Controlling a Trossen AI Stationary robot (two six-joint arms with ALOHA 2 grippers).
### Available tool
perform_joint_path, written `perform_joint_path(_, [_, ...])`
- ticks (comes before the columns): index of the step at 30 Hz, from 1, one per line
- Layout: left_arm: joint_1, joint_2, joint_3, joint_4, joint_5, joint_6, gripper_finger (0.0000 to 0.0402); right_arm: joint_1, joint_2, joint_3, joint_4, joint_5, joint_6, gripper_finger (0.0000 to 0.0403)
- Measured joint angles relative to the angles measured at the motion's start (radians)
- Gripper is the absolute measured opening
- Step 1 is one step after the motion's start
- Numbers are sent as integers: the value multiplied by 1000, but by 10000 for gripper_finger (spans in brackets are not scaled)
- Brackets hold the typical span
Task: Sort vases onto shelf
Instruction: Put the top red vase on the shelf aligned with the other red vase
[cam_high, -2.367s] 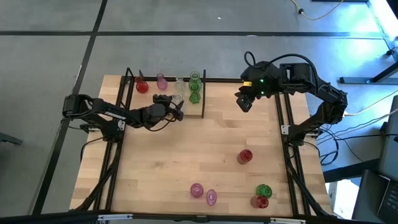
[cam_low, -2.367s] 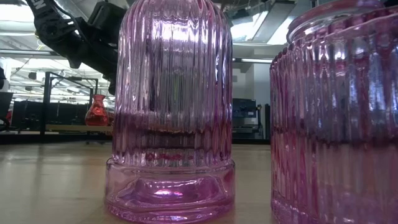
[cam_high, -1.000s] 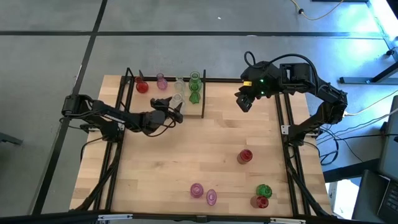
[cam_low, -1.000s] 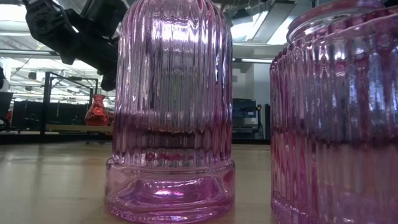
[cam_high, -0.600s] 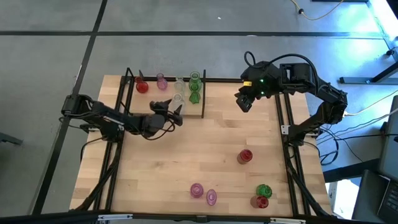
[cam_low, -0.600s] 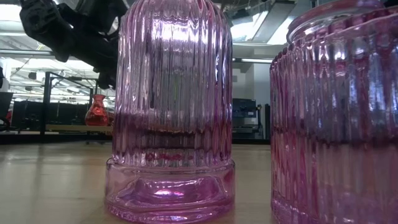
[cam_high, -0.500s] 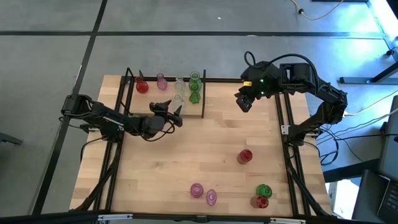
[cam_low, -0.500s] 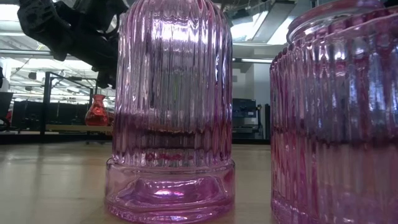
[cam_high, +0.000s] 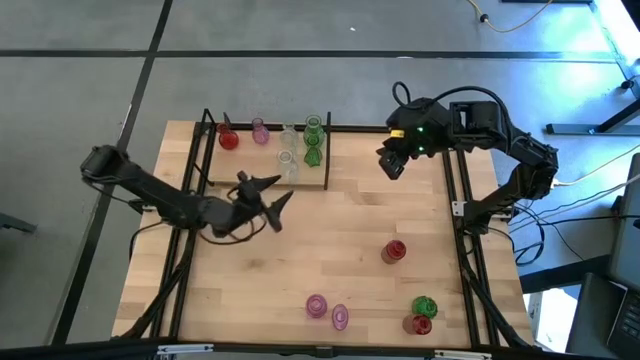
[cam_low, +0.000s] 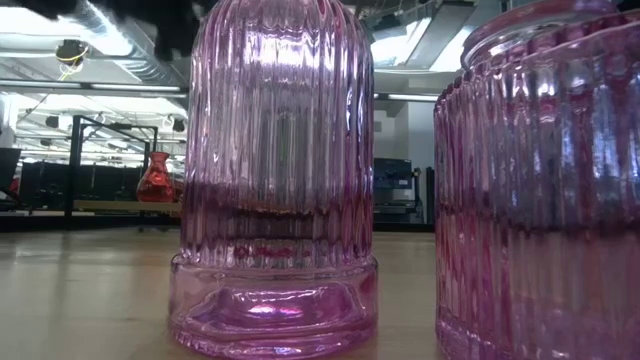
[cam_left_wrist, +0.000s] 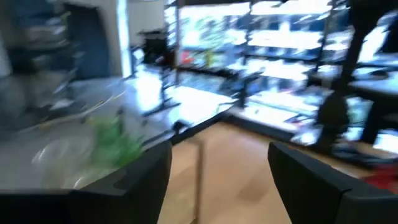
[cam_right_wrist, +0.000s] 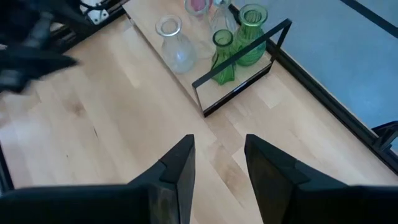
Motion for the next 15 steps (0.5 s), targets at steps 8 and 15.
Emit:
perform_joint_path(8, [-144, -125, 91, -7, 33, 249, 251, 61, 1, -78, -108, -79, 34, 127])
perform_joint_path(15, [-237, -211, 133, -188, 14, 172, 251, 233, -15, -261, -163, -107, 244, 127])
